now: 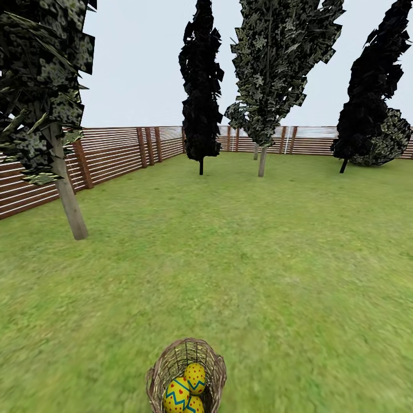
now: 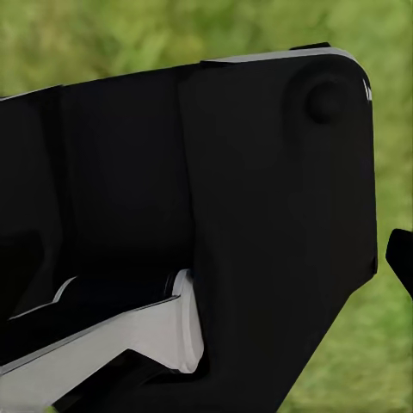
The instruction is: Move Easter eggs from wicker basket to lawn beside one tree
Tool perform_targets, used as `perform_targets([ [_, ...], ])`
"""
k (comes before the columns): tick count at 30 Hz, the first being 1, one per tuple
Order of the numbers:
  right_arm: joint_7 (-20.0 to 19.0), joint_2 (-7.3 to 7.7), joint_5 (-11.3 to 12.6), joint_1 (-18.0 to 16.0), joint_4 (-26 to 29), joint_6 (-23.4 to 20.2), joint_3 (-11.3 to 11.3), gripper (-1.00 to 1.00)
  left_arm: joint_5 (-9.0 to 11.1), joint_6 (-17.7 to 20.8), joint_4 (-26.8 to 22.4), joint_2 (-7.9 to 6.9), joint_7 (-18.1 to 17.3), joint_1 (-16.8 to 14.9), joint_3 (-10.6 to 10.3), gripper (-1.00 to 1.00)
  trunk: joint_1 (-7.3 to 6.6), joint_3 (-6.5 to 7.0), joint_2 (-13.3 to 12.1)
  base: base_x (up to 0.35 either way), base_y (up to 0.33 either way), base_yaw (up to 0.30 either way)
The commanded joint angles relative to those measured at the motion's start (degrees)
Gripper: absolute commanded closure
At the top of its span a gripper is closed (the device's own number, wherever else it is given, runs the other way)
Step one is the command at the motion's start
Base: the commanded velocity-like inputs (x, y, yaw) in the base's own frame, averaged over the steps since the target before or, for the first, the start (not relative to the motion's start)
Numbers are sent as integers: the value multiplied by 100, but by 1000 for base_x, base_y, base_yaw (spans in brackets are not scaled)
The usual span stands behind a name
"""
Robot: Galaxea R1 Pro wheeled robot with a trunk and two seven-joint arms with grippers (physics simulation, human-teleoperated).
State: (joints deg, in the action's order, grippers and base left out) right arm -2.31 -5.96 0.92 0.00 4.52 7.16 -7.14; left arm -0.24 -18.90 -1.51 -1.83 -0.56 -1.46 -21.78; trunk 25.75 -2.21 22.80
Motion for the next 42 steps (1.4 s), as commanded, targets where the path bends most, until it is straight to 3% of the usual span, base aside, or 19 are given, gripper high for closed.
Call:
perform_targets([
  [1, -24, -2, 11, 0, 5, 13, -42, -100, -2, -17, 2, -1, -6, -4, -11, -100, 3, -12, 12, 0, 0, 0],
  [12, -24, -2, 7, 0, 7, 14, -42, -100, 0, -17, 2, -1, 7, -4, -9, -100, 3, -12, 12, 0, 0, 0],
  [31, 2, 23, 19, 0, 80, 25, -82, -100, 46, -15, -49, -1, 321, -45, -2, -100, 3, -12, 12, 0, 0, 0],
  [38, 56, 63, 4, 4, 106, 23, -528, -100, 30, -16, -58, -53, 344, -94, -2, -100, 3, -12, 12, 0, 0, 0],
  [42, 63, 174, -1, 10, 235, 19, -788, -100, 21, -17, -59, -92, 350, -134, -2, -100, 3, -12, 12, 0, 0, 0],
])
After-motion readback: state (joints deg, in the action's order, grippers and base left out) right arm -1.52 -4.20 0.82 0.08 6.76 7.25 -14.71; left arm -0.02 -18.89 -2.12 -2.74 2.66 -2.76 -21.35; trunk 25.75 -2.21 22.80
